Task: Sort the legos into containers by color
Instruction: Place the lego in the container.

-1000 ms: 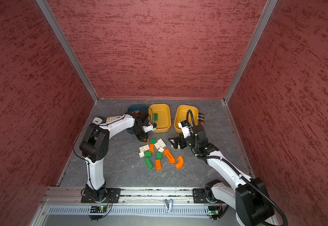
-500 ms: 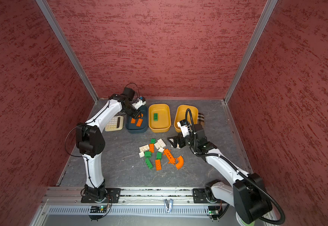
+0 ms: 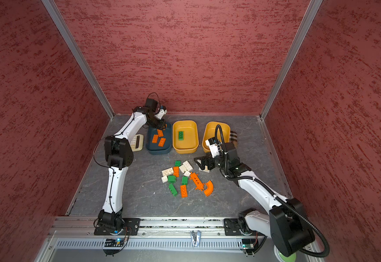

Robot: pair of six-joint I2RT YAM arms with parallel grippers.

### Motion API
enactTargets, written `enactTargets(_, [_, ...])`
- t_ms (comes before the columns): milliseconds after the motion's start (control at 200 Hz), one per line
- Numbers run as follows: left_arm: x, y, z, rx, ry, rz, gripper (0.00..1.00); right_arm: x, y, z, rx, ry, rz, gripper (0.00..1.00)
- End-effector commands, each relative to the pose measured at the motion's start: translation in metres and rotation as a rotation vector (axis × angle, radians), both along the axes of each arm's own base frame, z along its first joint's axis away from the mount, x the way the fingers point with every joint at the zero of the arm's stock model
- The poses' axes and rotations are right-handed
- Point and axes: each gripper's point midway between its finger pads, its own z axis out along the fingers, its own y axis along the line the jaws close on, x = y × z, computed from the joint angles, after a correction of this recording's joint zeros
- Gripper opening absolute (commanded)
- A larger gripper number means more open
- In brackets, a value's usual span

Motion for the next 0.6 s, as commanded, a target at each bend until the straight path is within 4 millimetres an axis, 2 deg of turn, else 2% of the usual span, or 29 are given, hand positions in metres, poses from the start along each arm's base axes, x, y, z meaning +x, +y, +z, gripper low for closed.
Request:
enactTargets(0, [-0.001,-0.005,0.010,-0.033,0.011,0.037,0.55,0.004,0.002,0.016,0.001,-0.048,-0.001,0.99])
enactTargets(30, [-0.005,-0.006,0.014,-0.039,0.015,0.041,0.60,0.004,0.001,0.018,0.000,-0.052,-0.002,0.99])
enactTargets(135, [-0.025,-0.009,0.034,-0.050,0.029,0.062,0.65,0.003,0.001,0.018,-0.003,-0.056,-0.004,0.99])
enactTargets(301, [-0.084,-0.032,0.053,-0.038,0.031,0.003,0.67,0.003,0.003,0.018,0.005,-0.054,0.007,0.99])
enactTargets(481, [-0.155,-0.055,0.050,-0.060,0.060,-0.086,0.67,0.001,0.003,0.014,0.000,-0.049,0.019,0.99])
enactTargets(596, [-0.200,-0.072,0.038,-0.070,0.078,-0.195,0.68,-0.002,0.002,0.012,-0.006,-0.049,0.022,0.99])
